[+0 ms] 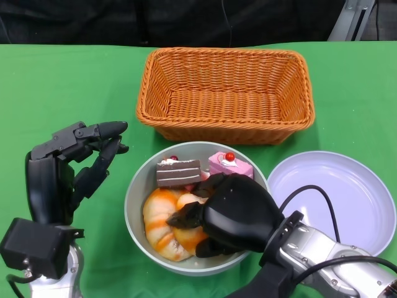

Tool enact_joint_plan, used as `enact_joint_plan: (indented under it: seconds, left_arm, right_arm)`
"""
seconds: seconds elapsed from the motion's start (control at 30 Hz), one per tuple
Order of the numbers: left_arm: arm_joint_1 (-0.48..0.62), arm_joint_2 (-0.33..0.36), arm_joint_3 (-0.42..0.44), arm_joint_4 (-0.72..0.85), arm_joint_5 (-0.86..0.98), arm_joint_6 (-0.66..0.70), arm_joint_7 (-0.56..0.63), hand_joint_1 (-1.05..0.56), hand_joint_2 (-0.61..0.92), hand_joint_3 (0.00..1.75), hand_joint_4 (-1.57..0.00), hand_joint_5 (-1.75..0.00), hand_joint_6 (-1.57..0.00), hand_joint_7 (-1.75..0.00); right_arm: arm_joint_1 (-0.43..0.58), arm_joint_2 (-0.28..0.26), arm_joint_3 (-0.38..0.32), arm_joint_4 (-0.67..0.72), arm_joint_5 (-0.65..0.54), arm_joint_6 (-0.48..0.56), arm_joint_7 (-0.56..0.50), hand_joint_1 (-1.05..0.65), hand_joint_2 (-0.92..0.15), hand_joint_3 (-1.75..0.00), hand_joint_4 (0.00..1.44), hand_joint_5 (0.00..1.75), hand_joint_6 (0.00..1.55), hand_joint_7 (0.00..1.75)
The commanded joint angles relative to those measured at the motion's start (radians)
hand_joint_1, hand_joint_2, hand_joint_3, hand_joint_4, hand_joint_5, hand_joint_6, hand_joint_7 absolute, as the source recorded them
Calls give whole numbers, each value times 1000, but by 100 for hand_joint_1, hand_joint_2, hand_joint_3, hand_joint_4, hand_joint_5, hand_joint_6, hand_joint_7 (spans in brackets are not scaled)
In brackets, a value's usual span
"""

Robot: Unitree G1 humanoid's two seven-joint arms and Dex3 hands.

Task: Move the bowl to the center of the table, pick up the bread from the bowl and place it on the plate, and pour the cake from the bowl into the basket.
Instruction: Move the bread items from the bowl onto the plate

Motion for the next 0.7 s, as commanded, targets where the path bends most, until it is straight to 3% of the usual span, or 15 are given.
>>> enact_joint_plan:
  seconds: [0.03,0.5,0.53,0.6,0.7]
  left_arm:
    - [3,9,6,-1,2,-11,10,-19,92,27,-88,-108,-112,-40]
    - [1,10,6,11,12,-23,14,-23,92,23,-88,-107,-112,-40]
    - [0,11,7,13,12,-25,13,-23,92,24,-88,-106,-111,-40]
    - [-1,12,7,19,10,-29,11,-23,92,24,-88,-106,-111,-40]
    - [-3,13,7,23,11,-32,11,-21,92,25,-88,-105,-111,-40]
  right_arm:
    - [-3,-7,3,51,19,-34,-31,-28,-84,0,116,7,111,5]
    - [-72,19,-24,224,66,-189,-300,-25,-84,0,128,14,118,4]
    - [-79,20,-24,237,65,-197,-321,-25,-84,0,124,25,119,3]
    - [-91,23,-25,257,65,-213,-351,-24,-84,0,102,75,123,2]
    - [-105,27,-30,289,78,-253,-384,-20,-86,0,87,108,125,2]
